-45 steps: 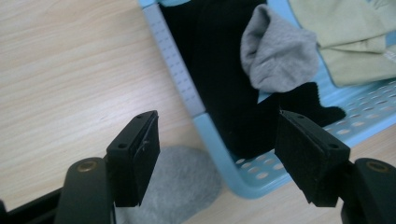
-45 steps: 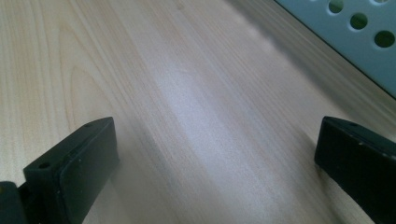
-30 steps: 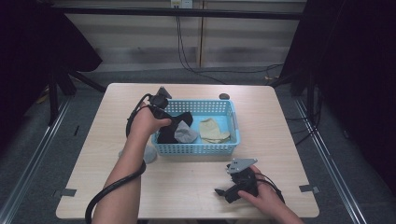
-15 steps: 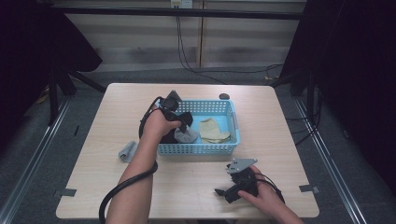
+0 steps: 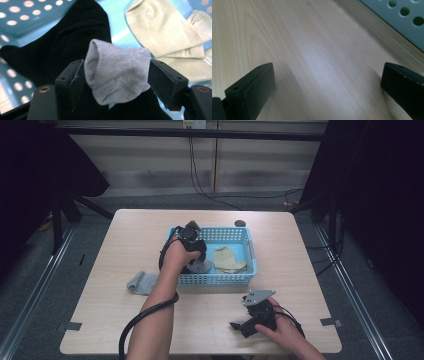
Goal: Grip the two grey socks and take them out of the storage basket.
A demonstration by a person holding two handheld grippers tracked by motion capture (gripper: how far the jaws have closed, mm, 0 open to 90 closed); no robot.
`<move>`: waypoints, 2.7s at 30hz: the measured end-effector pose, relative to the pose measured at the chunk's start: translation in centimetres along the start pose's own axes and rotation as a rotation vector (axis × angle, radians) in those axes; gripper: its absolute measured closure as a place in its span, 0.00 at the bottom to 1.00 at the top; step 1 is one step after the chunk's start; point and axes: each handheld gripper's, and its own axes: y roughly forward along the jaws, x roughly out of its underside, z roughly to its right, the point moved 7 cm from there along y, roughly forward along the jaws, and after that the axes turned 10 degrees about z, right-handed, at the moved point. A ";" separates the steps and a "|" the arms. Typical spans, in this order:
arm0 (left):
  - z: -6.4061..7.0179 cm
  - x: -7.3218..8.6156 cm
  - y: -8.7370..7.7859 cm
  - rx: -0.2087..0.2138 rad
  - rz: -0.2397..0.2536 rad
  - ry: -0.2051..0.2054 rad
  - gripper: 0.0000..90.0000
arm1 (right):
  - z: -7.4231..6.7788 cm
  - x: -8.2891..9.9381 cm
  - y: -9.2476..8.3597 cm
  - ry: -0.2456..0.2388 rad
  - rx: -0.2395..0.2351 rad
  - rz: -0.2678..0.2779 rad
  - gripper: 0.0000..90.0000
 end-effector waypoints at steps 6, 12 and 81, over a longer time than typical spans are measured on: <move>0.1 0.2 1.1 -0.002 -0.014 0.020 0.38 | 0.0 0.0 0.0 -0.004 0.003 0.003 0.00; 0.4 0.2 1.4 -0.011 -0.039 0.045 0.67 | 0.0 0.0 0.0 -0.005 0.002 0.003 0.00; -2.8 -2.0 -15.0 -0.027 -0.084 0.015 0.95 | -0.1 0.0 0.0 -0.007 -0.007 -0.003 0.00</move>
